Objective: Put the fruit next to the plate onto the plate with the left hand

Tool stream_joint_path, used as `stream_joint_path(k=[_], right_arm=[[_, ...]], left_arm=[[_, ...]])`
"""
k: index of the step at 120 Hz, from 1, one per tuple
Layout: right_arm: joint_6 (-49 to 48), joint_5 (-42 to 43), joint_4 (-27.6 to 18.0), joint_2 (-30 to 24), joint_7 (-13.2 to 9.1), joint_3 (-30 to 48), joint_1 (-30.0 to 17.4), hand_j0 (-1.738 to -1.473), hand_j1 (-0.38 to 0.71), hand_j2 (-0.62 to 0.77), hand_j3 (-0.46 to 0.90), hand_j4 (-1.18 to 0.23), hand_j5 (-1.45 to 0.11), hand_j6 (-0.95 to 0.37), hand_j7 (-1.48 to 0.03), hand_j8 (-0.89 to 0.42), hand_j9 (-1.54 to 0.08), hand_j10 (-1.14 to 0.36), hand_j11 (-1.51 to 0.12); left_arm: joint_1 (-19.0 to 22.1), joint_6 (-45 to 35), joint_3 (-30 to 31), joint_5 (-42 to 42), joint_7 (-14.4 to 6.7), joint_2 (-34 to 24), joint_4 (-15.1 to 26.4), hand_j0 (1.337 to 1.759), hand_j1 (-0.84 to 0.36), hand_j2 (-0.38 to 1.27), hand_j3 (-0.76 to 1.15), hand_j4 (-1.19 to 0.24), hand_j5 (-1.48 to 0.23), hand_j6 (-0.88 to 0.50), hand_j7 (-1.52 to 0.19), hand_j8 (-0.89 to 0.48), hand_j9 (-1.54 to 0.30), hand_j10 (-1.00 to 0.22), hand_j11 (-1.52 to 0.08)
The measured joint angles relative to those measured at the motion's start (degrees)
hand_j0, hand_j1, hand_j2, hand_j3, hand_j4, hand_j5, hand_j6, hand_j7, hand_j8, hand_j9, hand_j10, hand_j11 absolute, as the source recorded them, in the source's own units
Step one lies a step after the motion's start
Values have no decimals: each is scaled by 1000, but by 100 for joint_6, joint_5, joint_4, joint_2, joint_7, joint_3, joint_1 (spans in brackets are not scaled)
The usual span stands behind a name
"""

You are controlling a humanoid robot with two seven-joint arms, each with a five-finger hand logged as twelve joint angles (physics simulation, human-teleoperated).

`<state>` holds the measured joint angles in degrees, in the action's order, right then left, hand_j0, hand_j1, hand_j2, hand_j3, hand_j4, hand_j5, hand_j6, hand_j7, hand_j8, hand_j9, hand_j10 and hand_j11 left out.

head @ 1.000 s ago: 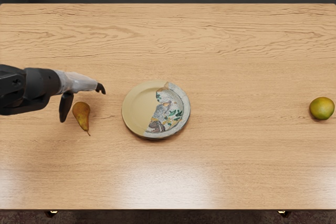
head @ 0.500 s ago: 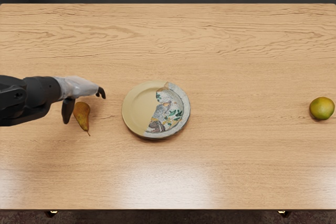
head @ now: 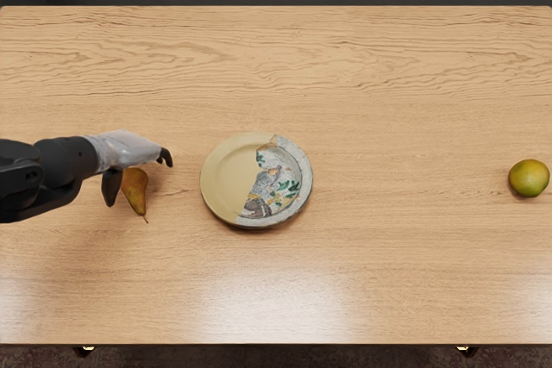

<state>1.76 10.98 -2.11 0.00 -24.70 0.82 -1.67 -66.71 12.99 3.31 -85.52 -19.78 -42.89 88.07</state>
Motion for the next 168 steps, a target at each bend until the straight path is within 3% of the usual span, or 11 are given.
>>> stream_joint_path(k=[85, 168], right_arm=[[0, -1, 0, 0, 0, 1, 0, -1658, -349, 1, 0, -1, 0, -1, 0, -1, 0, -1, 0], [-1, -1, 0, 0, 0, 0, 0, -1658, -349, 1, 0, -1, 0, -1, 0, -1, 0, -1, 0]], left_arm=[[112, -1056, 341, -153, 167, -132, 0, 1658, 1, 62, 0, -298, -381, -299, -381, -299, -381, -297, -381], [176, -1116, 466, -157, 196, -168, 7, 1658, -117, 83, 0, -395, -509, -396, -509, -396, -508, -395, -508]])
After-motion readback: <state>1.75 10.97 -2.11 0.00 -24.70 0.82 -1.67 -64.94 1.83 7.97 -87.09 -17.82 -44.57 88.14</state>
